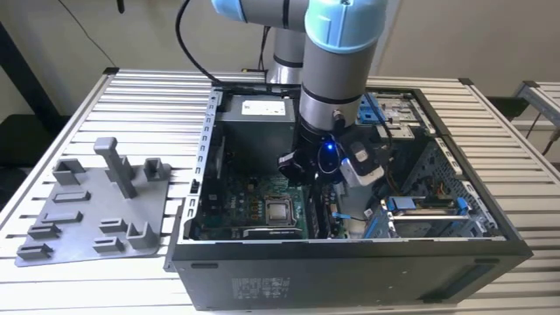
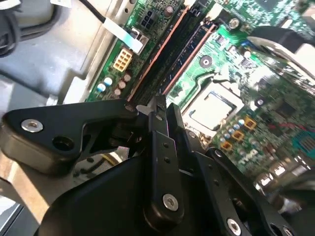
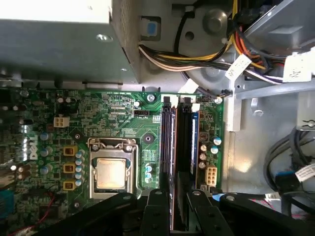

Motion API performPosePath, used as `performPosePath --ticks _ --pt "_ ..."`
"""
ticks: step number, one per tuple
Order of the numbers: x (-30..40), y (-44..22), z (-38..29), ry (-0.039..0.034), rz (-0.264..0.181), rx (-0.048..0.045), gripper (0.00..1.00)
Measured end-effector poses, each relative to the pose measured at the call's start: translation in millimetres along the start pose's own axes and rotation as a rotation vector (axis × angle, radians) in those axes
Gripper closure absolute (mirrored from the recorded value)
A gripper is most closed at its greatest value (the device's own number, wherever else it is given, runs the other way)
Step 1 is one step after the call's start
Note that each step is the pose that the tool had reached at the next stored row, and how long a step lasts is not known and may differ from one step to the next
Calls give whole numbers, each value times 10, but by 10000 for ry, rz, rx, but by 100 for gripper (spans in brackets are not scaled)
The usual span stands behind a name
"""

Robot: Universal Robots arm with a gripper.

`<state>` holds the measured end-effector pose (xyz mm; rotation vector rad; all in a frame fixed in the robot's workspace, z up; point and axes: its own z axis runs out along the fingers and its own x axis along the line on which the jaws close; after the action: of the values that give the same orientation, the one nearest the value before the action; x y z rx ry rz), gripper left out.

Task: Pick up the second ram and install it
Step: 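Insert the second ram into the second slot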

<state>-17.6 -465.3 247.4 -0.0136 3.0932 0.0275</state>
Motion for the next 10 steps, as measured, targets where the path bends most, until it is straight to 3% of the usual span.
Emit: performPosePath --ticks 2,8,10 --pt "-4 1 -71 0 0 0 78" --pt "-4 2 -74 -3 0 -6 78" --pt "-4 2 -75 -3 0 -6 86"
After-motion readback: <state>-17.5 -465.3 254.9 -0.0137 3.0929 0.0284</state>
